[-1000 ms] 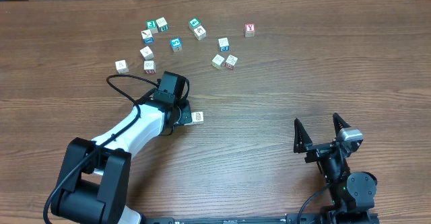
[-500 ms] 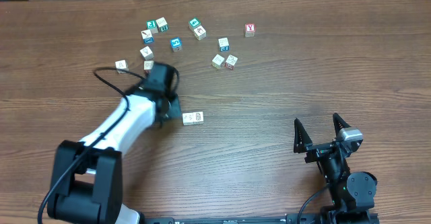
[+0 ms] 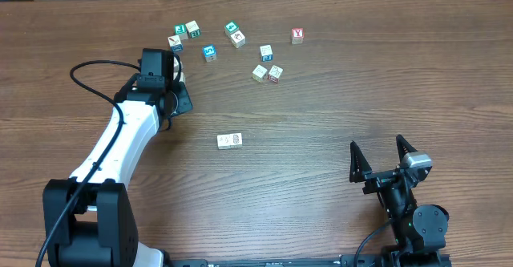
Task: Form a horizontal line
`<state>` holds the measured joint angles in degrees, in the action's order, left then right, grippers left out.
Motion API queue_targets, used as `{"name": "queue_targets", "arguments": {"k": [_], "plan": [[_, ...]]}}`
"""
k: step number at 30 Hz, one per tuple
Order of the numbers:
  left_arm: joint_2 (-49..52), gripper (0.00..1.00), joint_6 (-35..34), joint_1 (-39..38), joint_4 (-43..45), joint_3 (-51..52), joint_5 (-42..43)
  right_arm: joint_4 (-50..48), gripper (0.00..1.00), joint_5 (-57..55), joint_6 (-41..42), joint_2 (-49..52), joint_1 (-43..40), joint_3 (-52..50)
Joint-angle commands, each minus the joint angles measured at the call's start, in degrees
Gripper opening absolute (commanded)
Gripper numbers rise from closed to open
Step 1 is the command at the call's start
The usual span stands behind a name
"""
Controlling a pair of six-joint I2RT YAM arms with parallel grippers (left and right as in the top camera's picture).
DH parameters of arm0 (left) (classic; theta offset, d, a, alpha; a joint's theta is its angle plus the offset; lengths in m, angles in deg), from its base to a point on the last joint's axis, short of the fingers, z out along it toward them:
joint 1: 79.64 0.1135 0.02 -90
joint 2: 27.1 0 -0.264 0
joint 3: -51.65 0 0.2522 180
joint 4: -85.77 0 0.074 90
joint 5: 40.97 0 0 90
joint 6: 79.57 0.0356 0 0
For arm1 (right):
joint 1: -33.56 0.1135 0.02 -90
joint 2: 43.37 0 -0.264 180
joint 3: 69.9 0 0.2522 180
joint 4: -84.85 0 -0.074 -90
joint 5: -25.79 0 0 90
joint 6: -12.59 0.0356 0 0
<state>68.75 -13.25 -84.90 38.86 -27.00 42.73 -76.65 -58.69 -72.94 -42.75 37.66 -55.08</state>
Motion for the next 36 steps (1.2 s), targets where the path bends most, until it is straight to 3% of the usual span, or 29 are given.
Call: {"name": "queue_targets", "arguments": {"k": [1, 2, 4, 29, 36], "plan": [[-1.01, 0.47, 0.79, 0.04, -0.68, -0.63, -0.70, -0.28, 1.00, -0.74, -0.04, -0.46, -0.44, -0.59], [-1.01, 0.57, 0.79, 0.04, -1.05, -0.63, -0.68, -0.28, 1.00, -0.74, -0.04, -0.46, -0.44, -0.59], [-1.01, 1.00, 0.79, 0.02, -1.81, -0.63, -0.68, -0.28, 1.00, -0.74, -0.04, -0.46, -0.44, -0.59], [-1.01, 1.00, 0.79, 0.00, -1.99, -0.63, -0.70, -0.09, 1.00, -3.32, -0.20, -0.46, -0.44, -0.59], [-1.01, 1.00, 0.79, 0.00, -1.99, -0.63, -0.70, -1.11, 1.00, -1.29, 14.12, -0.46, -0.44, -0.59]]}}
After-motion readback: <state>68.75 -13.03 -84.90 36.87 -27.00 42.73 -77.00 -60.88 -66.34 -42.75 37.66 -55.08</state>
